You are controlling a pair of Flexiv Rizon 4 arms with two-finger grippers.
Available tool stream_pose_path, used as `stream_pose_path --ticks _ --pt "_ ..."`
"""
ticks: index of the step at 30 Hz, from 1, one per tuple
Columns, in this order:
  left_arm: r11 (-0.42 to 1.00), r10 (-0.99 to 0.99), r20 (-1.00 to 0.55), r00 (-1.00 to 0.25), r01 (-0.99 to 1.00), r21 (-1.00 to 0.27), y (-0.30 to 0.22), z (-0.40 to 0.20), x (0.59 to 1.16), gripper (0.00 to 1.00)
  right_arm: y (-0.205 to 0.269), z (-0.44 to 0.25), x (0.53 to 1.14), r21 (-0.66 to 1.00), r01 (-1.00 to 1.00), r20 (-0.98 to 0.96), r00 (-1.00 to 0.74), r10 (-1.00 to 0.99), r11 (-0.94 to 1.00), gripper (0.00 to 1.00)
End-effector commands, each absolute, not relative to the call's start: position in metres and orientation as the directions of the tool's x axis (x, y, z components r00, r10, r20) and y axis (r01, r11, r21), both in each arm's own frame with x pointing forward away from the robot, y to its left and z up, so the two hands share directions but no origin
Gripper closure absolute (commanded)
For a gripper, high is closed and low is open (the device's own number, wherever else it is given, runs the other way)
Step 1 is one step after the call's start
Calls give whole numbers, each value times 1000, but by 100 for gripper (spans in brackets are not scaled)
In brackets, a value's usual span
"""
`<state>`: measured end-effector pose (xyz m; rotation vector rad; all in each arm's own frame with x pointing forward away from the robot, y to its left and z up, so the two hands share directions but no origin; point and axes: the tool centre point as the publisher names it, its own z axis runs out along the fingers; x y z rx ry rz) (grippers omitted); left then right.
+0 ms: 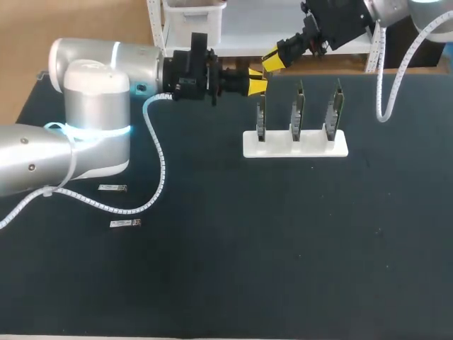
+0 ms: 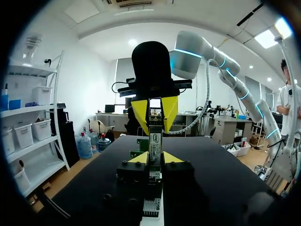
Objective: Pick up the optical module with the left hand, and insert it into the network port with the right hand.
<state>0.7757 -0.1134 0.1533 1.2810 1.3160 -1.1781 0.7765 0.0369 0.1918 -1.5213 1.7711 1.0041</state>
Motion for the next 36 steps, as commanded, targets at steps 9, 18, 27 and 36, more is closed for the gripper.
stream_pose_path --ticks 9,18,27,36 --pt "-2 128 -991 -27 1000 -28 -113 153 779 0 33 190 775 164 -984 -828 -178 -531 74 100" --pt "14 289 -957 22 1000 27 -104 154 774 0 30 192 777 155 -985 -828 -172 -533 76 100" --pt "20 405 -914 23 999 34 -94 143 776 0 29 191 778 152 -986 -827 -165 -537 69 100" --pt "-23 499 -867 12 1000 0 -88 125 776 0 27 191 780 151 -986 -826 -166 -538 72 100"
